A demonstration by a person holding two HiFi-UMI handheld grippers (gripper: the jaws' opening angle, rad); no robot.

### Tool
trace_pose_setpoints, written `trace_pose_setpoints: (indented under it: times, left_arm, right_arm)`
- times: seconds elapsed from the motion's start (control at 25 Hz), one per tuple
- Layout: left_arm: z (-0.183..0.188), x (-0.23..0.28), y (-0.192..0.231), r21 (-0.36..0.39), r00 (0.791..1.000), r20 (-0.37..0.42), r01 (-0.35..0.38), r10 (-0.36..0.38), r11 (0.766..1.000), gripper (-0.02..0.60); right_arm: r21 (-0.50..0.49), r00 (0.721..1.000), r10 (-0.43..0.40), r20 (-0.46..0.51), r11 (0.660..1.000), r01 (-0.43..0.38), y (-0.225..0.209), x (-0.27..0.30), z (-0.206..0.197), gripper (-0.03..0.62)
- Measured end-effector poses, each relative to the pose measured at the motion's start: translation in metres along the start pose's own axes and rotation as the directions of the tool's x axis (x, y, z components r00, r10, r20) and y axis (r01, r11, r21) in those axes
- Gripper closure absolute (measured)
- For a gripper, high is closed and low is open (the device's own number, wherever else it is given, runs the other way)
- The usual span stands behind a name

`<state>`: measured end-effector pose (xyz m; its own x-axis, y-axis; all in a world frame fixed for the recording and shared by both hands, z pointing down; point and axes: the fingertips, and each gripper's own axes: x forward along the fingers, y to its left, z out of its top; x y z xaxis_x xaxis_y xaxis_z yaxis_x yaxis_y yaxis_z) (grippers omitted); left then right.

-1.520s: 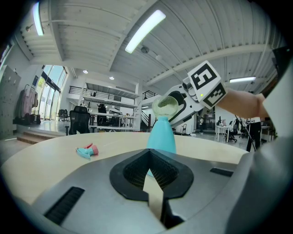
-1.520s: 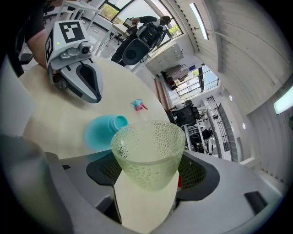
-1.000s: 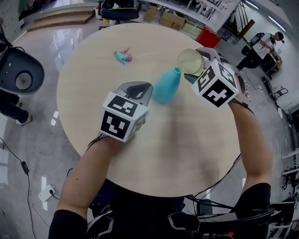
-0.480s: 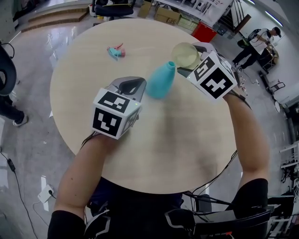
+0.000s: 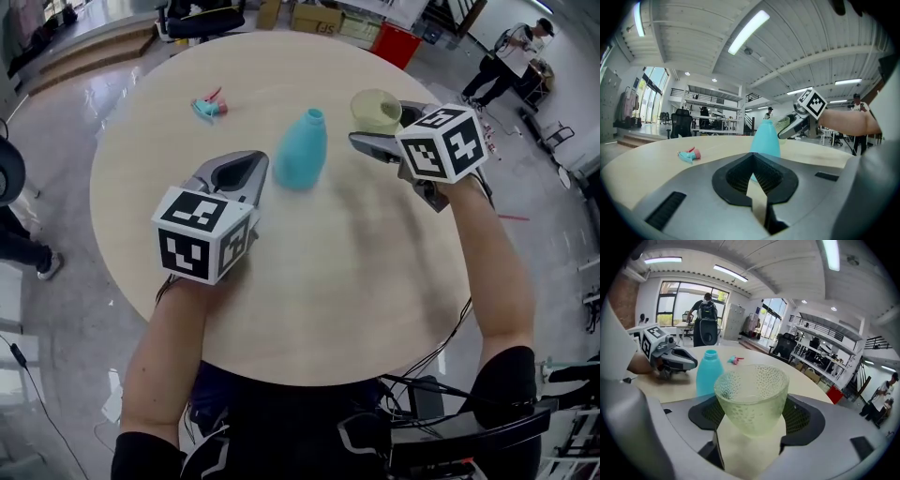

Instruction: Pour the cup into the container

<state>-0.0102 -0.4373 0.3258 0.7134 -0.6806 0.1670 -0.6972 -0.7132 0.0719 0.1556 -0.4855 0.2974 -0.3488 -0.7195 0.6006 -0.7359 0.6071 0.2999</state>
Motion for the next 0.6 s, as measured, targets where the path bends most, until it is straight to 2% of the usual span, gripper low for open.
trace_pose_setpoints:
  times: [0.12, 0.28, 0.6]
  left_arm:
    - [-0.003, -0.001, 0.002, -0.002, 1.000, -0.003, 0.004, -0.004, 1.000, 0.589]
    - [0.002, -0.001, 0.008, -0.004, 1.000, 0.004, -0.001, 0.001, 1.000, 0.589]
    - [0.004, 0.003, 0.008, -0.007, 1.000, -0.002, 0.003, -0.003, 1.000, 0.589]
  right_arm:
    - [0.085, 0.999, -0.004, 0.035, 0.996, 0.001, -0.009, 0.000, -0.025, 0.218]
    - [0.238, 0.991, 0.023, 0.134, 0.970, -0.055, -0.019, 0.007, -0.036, 0.218]
    - [0.355, 0.970, 0.003, 0.243, 0.930, -0.092, -0.023, 0.017, -0.058, 0.218]
